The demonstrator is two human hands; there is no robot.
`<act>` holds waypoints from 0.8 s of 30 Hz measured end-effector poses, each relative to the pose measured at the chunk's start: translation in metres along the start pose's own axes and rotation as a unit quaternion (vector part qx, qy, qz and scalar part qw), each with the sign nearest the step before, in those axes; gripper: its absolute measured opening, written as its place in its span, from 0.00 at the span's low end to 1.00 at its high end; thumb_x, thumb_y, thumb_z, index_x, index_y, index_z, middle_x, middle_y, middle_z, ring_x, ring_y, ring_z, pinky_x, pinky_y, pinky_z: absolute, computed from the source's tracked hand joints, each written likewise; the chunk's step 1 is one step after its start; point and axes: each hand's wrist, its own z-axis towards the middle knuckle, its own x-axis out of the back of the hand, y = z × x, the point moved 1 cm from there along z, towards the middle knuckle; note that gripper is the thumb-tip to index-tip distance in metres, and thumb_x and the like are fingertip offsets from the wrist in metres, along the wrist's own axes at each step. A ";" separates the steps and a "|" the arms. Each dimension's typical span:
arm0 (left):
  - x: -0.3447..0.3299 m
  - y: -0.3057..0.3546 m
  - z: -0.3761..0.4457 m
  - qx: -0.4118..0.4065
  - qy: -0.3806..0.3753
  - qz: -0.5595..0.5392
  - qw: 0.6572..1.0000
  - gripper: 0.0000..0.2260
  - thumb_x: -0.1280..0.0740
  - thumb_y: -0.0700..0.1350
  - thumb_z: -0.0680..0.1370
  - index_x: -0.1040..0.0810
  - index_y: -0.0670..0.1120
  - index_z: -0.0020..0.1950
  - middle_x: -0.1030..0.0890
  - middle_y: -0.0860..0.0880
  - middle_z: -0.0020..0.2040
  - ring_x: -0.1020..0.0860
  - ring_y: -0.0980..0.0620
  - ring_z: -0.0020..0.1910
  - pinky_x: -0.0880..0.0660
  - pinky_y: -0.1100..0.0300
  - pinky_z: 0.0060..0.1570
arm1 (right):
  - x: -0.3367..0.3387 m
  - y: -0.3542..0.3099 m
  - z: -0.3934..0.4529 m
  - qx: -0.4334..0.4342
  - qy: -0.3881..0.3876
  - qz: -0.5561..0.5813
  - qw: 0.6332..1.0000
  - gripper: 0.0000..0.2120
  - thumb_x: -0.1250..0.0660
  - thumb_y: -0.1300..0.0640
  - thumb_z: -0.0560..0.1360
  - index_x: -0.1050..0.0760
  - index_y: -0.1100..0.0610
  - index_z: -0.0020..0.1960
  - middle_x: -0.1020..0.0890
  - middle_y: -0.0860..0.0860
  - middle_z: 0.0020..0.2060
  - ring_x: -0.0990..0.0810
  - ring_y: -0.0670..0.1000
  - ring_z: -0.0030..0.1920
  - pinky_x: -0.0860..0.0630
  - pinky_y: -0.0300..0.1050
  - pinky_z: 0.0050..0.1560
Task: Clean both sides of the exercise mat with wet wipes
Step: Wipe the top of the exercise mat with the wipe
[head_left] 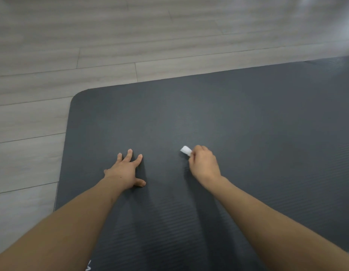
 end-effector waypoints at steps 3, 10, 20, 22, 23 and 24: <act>0.002 0.010 -0.004 0.020 -0.004 0.005 1.000 0.50 0.25 0.63 0.74 0.58 0.63 0.83 0.65 0.54 0.84 0.62 0.43 0.83 0.35 0.27 0.70 | -0.008 -0.025 0.009 0.045 -0.036 0.001 0.998 0.08 0.40 0.58 0.80 0.25 0.61 0.52 0.23 0.58 0.51 0.23 0.62 0.51 0.28 0.52 0.48; 0.000 0.022 -0.022 0.071 0.027 -0.047 0.996 0.45 0.25 0.58 0.76 0.50 0.64 0.83 0.53 0.51 0.84 0.53 0.45 0.83 0.38 0.29 0.72 | -0.023 -0.059 0.039 0.073 -0.046 0.056 0.995 0.06 0.41 0.60 0.80 0.26 0.60 0.52 0.24 0.56 0.52 0.26 0.58 0.54 0.28 0.52 0.51; -0.014 0.008 -0.039 0.051 -0.043 -0.027 0.997 0.50 0.24 0.56 0.76 0.60 0.66 0.82 0.68 0.56 0.83 0.63 0.50 0.83 0.45 0.19 0.68 | -0.062 -0.078 0.028 0.021 -0.050 0.042 0.998 0.10 0.39 0.67 0.76 0.25 0.61 0.56 0.25 0.57 0.54 0.27 0.58 0.57 0.29 0.49 0.54; -0.024 0.002 -0.038 0.038 -0.020 -0.029 0.999 0.49 0.25 0.56 0.76 0.60 0.66 0.82 0.68 0.56 0.83 0.64 0.51 0.83 0.46 0.19 0.69 | -0.067 -0.075 0.027 0.037 -0.032 0.046 0.998 0.08 0.39 0.67 0.76 0.25 0.62 0.53 0.25 0.58 0.53 0.26 0.60 0.55 0.29 0.51 0.53; -0.025 0.000 -0.037 0.031 -0.014 -0.030 0.999 0.49 0.25 0.57 0.76 0.59 0.66 0.83 0.68 0.56 0.83 0.63 0.51 0.83 0.47 0.20 0.69 | -0.068 -0.075 0.027 0.039 -0.024 0.047 0.998 0.06 0.39 0.67 0.76 0.26 0.62 0.52 0.24 0.58 0.52 0.26 0.61 0.54 0.29 0.52 0.53; -0.025 -0.001 -0.037 0.023 -0.008 -0.030 0.999 0.48 0.25 0.58 0.76 0.59 0.66 0.83 0.67 0.55 0.83 0.63 0.50 0.83 0.47 0.21 0.71 | -0.069 -0.074 0.026 0.042 -0.022 0.040 0.998 0.05 0.39 0.66 0.77 0.26 0.62 0.51 0.24 0.59 0.52 0.26 0.61 0.54 0.29 0.52 0.53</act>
